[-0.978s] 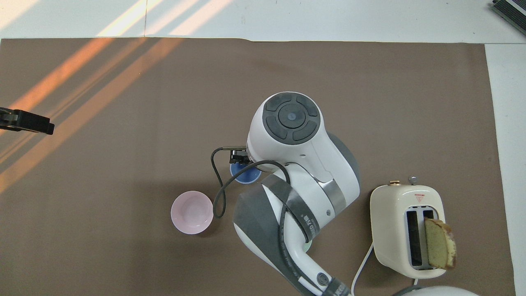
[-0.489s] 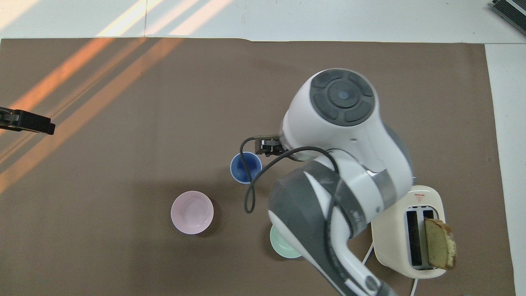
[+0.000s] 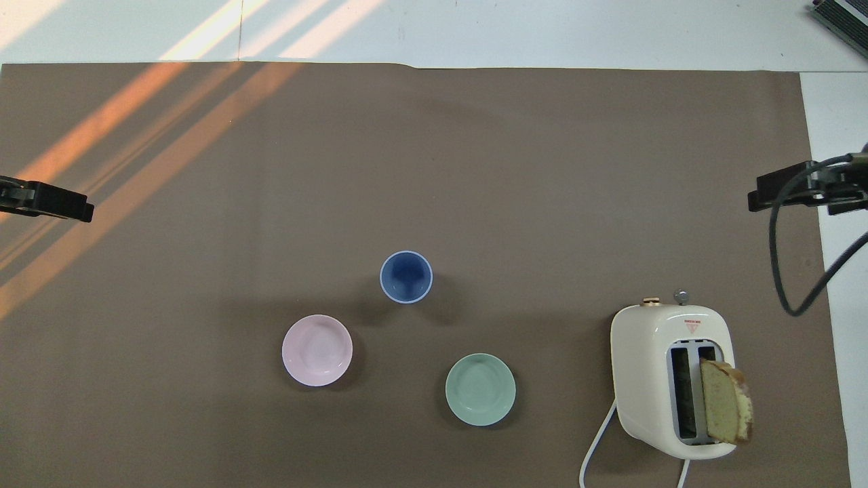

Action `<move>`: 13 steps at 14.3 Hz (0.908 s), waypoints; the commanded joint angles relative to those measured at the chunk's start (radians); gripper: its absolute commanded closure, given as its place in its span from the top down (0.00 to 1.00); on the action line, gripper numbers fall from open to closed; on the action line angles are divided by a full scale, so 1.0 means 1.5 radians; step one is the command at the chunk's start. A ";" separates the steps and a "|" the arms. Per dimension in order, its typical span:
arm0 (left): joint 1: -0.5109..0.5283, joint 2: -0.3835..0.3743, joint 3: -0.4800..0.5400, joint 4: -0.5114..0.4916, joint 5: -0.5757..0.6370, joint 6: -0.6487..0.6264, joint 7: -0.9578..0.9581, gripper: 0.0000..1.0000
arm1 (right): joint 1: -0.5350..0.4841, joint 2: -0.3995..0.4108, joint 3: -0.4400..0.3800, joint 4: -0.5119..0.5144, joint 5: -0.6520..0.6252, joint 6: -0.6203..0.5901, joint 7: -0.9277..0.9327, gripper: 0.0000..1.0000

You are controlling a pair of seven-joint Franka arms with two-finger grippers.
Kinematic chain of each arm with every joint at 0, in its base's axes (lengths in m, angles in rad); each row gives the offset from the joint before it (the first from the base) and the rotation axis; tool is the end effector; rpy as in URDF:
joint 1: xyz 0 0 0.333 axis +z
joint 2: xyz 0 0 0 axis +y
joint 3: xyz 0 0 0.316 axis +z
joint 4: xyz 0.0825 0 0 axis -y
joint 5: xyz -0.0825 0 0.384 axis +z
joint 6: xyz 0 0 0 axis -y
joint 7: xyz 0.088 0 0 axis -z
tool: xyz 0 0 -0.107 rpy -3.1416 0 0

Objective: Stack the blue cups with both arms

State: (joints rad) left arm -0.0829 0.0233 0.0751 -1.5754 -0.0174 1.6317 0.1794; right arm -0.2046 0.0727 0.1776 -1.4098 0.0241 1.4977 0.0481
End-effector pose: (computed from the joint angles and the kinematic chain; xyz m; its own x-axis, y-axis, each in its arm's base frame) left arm 0.5674 -0.0067 0.6148 0.9821 -0.1851 0.0353 -0.1856 -0.9826 0.0095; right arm 0.5695 -0.0170 0.6533 0.9972 -0.0739 0.0146 -0.0733 -0.9966 -0.0376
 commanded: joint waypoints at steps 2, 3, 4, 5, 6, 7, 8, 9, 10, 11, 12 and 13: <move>-0.002 -0.005 -0.001 0.002 0.011 -0.011 0.006 1.00 | 0.000 -0.012 0.011 -0.012 0.000 -0.002 0.015 1.00; -0.002 -0.005 -0.001 0.002 0.011 -0.010 0.005 1.00 | 0.002 -0.007 0.011 -0.016 0.000 0.005 0.015 1.00; -0.002 -0.005 -0.002 0.001 0.011 -0.011 0.005 1.00 | 0.001 -0.008 0.011 -0.028 -0.001 0.016 0.007 1.00; -0.002 -0.005 -0.002 0.001 0.010 -0.012 0.005 1.00 | 0.001 -0.009 0.009 -0.028 -0.002 0.012 -0.003 1.00; -0.002 -0.005 -0.002 0.001 0.011 -0.012 0.005 1.00 | -0.001 -0.010 0.010 -0.030 -0.002 0.012 -0.008 1.00; -0.002 -0.005 -0.002 0.001 0.010 -0.012 0.005 1.00 | -0.003 -0.011 0.010 -0.031 0.001 0.016 -0.003 1.00; -0.002 -0.005 -0.002 0.001 0.010 -0.012 0.004 1.00 | -0.001 -0.009 0.010 -0.027 0.002 0.018 -0.003 1.00; -0.002 -0.005 -0.002 0.001 0.010 -0.012 0.004 1.00 | 0.000 -0.010 0.011 -0.029 0.006 0.015 -0.004 1.00; -0.002 -0.005 -0.002 0.001 0.010 -0.012 0.003 1.00 | 0.001 -0.010 0.011 -0.029 0.008 0.016 -0.004 1.00; -0.002 -0.005 -0.002 0.001 0.010 -0.012 0.003 1.00 | 0.000 -0.010 0.011 -0.029 0.008 0.016 -0.004 1.00; -0.002 -0.005 -0.002 0.001 0.010 -0.013 0.003 1.00 | 0.000 -0.010 0.010 -0.029 0.008 0.016 -0.003 1.00; -0.002 -0.006 -0.002 0.000 0.010 -0.013 0.003 1.00 | 0.000 -0.010 0.010 -0.029 0.008 0.016 -0.003 1.00</move>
State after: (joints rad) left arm -0.0831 0.0233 0.0722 -1.5754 -0.0174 1.6312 0.1794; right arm -0.1982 0.0701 0.1913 -1.4356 0.0237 1.5049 0.0512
